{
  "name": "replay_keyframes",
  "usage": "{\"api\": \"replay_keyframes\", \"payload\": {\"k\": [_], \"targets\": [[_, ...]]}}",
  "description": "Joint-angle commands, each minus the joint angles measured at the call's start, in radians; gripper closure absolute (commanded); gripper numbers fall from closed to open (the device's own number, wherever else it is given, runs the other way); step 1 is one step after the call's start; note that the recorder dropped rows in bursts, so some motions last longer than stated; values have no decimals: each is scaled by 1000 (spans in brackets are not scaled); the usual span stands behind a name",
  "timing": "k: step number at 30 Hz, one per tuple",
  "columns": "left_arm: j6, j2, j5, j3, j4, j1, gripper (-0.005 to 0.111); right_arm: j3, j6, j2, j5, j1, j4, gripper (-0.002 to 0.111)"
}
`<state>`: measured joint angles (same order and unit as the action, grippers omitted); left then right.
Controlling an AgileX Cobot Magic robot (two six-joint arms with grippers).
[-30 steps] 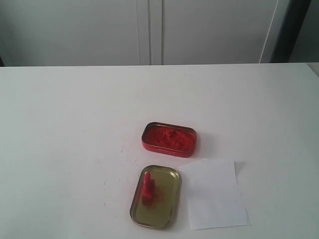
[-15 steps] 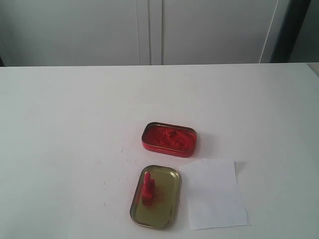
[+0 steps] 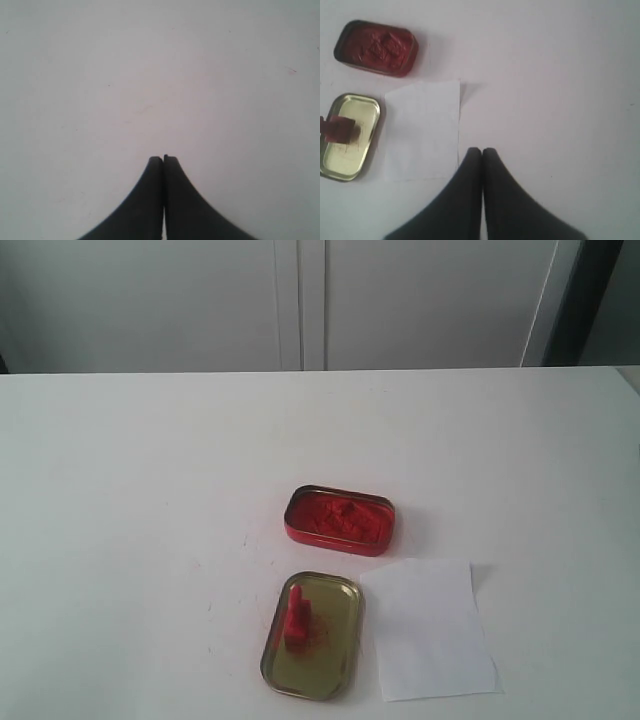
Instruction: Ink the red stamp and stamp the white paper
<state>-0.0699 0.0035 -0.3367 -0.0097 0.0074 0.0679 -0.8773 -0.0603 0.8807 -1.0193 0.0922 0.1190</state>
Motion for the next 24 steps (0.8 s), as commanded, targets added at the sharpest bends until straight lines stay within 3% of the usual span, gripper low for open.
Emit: {"api": "replay_keyframes", "payload": {"k": [1, 10, 14, 24], "targets": [[-1, -3, -14, 10, 1, -1, 107, -11, 5, 70, -7, -4, 17, 108], [-1, -3, -14, 10, 1, -1, 107, -11, 5, 177, -7, -4, 70, 108], [-1, -3, -14, 10, 1, -1, 107, -11, 3, 229, -5, 44, 94, 108], [-1, -3, -14, 10, 1, -1, 107, -11, -157, 380, 111, 339, 96, 108]]}}
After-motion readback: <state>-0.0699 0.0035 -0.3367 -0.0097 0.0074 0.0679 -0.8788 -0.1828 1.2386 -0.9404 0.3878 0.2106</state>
